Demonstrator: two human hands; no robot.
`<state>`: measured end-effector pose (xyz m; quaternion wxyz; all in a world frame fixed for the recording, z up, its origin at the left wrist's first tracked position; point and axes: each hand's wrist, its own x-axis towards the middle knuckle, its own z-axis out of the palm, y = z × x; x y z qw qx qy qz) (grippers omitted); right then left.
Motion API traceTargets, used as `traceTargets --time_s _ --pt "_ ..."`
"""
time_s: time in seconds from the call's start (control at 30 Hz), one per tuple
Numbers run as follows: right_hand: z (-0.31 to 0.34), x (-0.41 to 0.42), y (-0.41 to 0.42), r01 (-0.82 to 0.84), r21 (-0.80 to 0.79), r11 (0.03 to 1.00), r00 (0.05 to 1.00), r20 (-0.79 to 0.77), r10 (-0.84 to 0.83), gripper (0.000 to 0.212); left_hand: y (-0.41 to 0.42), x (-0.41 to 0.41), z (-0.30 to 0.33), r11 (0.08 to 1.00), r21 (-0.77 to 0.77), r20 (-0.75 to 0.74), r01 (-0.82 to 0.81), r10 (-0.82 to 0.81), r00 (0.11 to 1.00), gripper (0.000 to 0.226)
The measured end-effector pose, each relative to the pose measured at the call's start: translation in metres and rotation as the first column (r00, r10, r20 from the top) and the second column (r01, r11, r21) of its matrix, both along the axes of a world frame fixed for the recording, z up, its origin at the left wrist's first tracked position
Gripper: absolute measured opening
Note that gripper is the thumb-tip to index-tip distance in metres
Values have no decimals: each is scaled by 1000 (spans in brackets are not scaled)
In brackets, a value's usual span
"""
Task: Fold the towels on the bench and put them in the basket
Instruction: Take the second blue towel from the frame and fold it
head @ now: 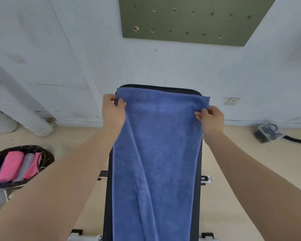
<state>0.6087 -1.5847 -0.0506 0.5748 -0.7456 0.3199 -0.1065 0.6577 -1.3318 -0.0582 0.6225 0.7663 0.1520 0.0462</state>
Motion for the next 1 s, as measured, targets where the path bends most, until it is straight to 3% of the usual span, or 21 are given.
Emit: traceTargets --time_s 0.07,0.13,0.23,0.27,0.33,0.43,0.53,0.63,0.73,0.8,0.9,1.0 --pt "-3 5 0 -67 -84 994 998 -28 64 53 3 5 -12 990 55 79 134 -138 987 61" --pt "-10 -6 10 -226 -336 914 972 -12 236 64 3 -8 -28 936 286 133 205 -251 959 83" --pt "-41 -42 37 -466 -709 529 832 -148 535 55 -2 -45 -52 736 640 99 220 -363 927 73" --pt "-48 -52 47 -530 -736 421 780 -228 583 53 -1 -53 -59 692 688 103 221 -394 914 64" --pt "-58 -58 58 -626 -718 303 713 -370 596 56 2 -59 -64 587 780 103 216 -460 882 48" --pt "-57 -38 48 -616 -724 311 759 -440 481 63 5 -44 -59 398 899 38 185 -490 871 29" --pt "-48 -11 30 -596 -691 409 800 -466 379 76 -5 -23 -40 333 911 -89 242 -415 906 55" --pt "-37 7 16 -621 -623 476 783 -517 346 94 -15 -6 -27 378 875 -189 301 -306 933 68" --pt "-31 -8 22 -571 -618 541 821 -441 363 85 -19 -23 -28 463 822 -196 333 -318 928 74" --pt "-31 -35 34 -578 -654 488 812 -399 426 75 -13 -50 -38 499 811 -132 306 -353 926 73" --pt "-40 -83 57 -690 -632 351 709 -496 501 67 7 -104 -64 491 813 -135 315 -367 920 65" --pt "-59 -133 82 -746 -572 340 652 -526 546 59 28 -164 -90 554 768 -164 321 -315 935 54"
